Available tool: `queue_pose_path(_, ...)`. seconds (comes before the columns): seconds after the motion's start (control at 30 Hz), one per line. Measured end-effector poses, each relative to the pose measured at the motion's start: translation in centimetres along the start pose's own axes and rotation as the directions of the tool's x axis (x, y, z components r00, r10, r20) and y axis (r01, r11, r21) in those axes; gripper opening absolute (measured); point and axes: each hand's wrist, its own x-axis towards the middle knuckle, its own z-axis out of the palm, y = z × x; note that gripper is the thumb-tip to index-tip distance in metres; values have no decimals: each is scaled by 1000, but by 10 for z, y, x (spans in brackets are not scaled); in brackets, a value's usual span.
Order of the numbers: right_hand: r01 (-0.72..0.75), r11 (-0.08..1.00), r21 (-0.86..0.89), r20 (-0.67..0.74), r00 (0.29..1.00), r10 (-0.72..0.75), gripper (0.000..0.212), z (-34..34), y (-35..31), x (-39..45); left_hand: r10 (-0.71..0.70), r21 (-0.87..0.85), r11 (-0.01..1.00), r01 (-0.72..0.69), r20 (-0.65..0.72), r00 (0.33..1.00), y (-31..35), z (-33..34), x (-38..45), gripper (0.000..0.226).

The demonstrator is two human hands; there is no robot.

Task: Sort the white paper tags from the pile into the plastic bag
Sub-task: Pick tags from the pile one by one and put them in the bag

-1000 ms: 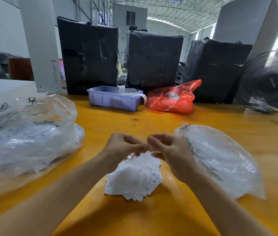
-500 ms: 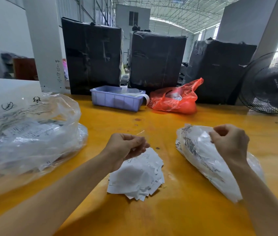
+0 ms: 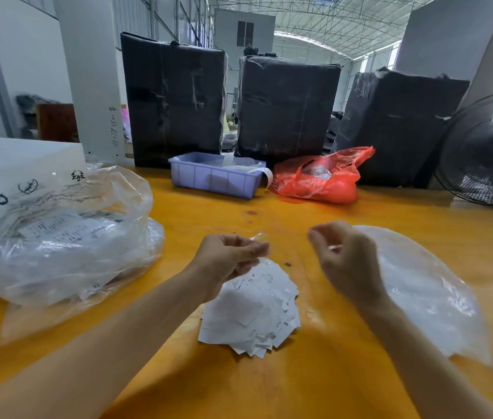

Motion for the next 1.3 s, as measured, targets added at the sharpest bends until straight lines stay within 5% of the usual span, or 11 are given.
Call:
queue_pose_path(0.13,111,990,84,367,920,-134,13,36,-11,-26,41,-41,998,-48,-152,988,-1,-8,9,22)
queue_pose_path(0.27,212,972,102,451,861,-235,32,47,-21,-33,69,-95,991,-96,-257,964,-1,-17,14,17)
queue_pose_path(0.4,382,922,-64,649,718,-253,62,52,-31,-38,73,-112,988,-105,-259,963,-1,-19,16,24)
queue_pose_path(0.7,383,923,23,736,619,-275,30,29,-26,-23,42,-102,993,-64,-205,978,-4,-16,15,23)
queue_pose_path(0.8,388,921,-41,672,692,-262,29,29,-23,-23,45,-105,992,-67,-198,979,-4,-16,14,24)
queue_pose_path(0.87,219,975,-27,562,810,-166,28,25,-21,-21,49,-98,993,-69,-191,980,-3,-16,13,30)
queue_pose_path(0.93,-108,987,122,458,888,41,23,19,-15,-15,54,-93,993,-72,-187,981,-2,-16,12,33)
queue_pose_path(1.07,-621,589,517,529,773,351,8,11,-3,-6,48,-95,993,-65,-169,984,-1,-13,11,33)
queue_pose_path(1.17,-713,395,579,598,701,388,7,12,-2,-7,34,-84,995,-46,-140,990,-4,-11,10,27)
queue_pose_path(1.3,-720,309,621,612,692,382,6,14,-2,-6,3,-31,1000,-5,-81,997,-9,-6,9,12)
